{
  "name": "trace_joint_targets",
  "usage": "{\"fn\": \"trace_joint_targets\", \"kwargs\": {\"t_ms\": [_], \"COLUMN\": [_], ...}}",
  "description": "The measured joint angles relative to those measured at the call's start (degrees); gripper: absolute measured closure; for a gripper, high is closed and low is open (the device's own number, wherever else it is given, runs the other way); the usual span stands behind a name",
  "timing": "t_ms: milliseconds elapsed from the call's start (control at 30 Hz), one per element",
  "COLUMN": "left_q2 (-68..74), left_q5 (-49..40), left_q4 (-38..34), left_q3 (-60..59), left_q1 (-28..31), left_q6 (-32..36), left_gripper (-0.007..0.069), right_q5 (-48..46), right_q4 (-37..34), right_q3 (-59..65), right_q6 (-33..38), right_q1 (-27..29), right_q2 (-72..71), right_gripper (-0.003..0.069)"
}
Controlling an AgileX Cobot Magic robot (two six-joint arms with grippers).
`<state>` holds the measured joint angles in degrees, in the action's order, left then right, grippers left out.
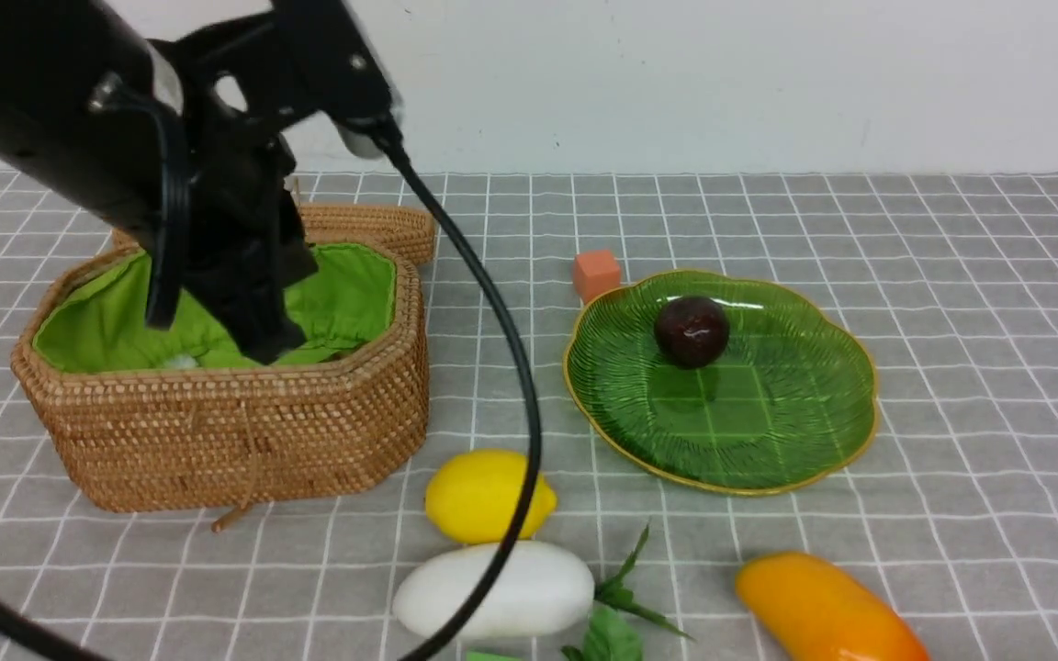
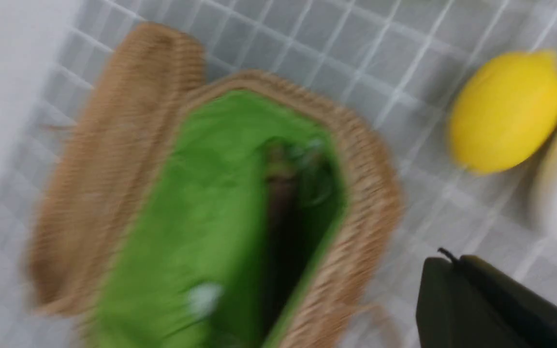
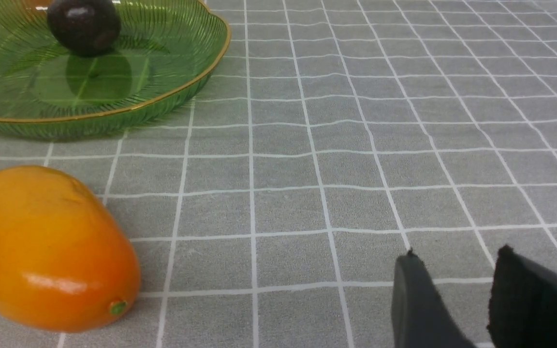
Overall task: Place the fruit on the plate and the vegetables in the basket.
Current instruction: Use the left arm to grab a carrot and put it into the left basket
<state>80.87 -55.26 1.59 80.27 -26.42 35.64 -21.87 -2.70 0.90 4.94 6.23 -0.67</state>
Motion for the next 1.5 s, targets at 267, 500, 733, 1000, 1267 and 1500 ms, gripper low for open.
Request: {"fn": "trace_joint_targets", "kwargs": {"t_ms": [267, 500, 733, 1000, 1267, 1500], "left_q2": [3.2, 6.7, 12.1, 21.9, 28.8, 26.1], "left_q5": [5.4, 7.9, 3.1, 7.4, 9.3, 6.6], "left_q4": [-12.1, -20.2, -18.0, -14.8, -15.6, -15.4], "left_q3": [-10.8, -12.4, -11.6, -11.6, -11.1, -10.6], "left_q1": [-3.7, -13.3, -24.0, -25.3, -25.3, -25.3], "left_q6": [7.9, -12.7, -55.3, -74.4, -74.6, -71.5], "left_gripper": [0.034, -0.0005, -0.0027, 0.0075, 0.0193, 0.0237], "right_q5": [0.0, 0.0, 0.0, 0.0, 0.0, 0.0], "right_q4": [0.0, 0.0, 0.0, 0.0, 0.0, 0.0], "right_q3": [0.0, 0.0, 0.0, 0.0, 0.0, 0.0], "right_q6": [0.0, 0.0, 0.0, 0.0, 0.0, 0.0], "right_q1": [0.0, 0.0, 0.0, 0.0, 0.0, 0.0], "right_q2": [0.0, 0.0, 0.0, 0.0, 0.0, 0.0], "right_gripper": [0.0418, 0.0418, 0.0418, 0.0418, 0.0418, 0.0418]}}
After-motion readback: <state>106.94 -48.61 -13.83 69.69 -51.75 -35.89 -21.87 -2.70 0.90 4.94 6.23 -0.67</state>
